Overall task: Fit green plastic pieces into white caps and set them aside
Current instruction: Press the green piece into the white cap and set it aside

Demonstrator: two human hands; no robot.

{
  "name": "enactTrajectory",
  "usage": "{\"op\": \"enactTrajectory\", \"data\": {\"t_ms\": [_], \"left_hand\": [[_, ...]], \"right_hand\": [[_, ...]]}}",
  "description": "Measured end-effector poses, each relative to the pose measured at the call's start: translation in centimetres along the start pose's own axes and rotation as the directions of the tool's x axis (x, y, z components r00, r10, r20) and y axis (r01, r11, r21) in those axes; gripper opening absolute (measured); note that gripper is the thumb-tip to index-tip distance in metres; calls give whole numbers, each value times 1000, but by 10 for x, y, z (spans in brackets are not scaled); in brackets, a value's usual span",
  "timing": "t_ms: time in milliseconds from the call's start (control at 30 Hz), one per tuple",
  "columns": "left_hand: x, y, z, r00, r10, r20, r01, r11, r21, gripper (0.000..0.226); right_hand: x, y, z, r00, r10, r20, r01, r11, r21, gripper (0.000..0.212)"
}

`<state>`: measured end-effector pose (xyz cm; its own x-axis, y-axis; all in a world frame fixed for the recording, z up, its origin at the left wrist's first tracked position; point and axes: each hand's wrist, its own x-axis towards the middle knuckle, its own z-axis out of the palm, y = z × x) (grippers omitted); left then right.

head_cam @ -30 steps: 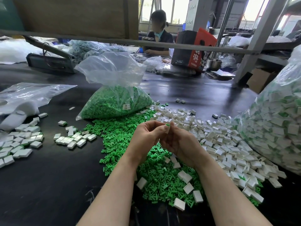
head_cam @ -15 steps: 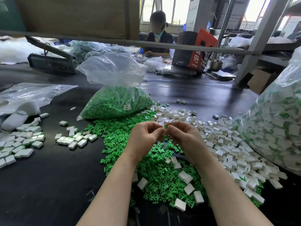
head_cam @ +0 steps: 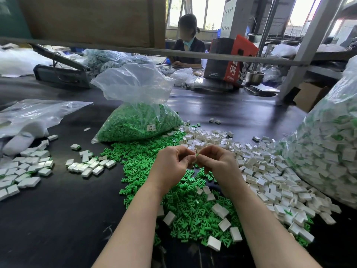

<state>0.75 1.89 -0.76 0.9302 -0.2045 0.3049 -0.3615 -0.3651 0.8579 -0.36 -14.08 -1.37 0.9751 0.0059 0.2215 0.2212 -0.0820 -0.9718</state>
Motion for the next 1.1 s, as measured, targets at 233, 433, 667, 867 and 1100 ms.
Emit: {"op": "enactTrajectory", "data": {"t_ms": [233,433,667,867,1100], "left_hand": [[-1,0,1,998,60,15,-62,991,115,10],[-3,-2,0,994,107,15,-107,972,207,14],[-2,-2,-1,997,79,3,-78,983,164,18],[-2,-1,-1,997,74,25,-77,988,137,17],[-3,0,-1,998,49,38,-51,998,46,17]], "right_hand": [[0,1,-1,999,40,22,-41,998,42,4],[-1,0,-5,998,67,-2,-67,998,-7,8],[-2,-4,-3,995,80,59,-74,992,-101,9],[-2,-5,-1,995,72,70,-61,987,-147,10],[-4,-4,1,995,72,75,-51,965,-259,17]]}}
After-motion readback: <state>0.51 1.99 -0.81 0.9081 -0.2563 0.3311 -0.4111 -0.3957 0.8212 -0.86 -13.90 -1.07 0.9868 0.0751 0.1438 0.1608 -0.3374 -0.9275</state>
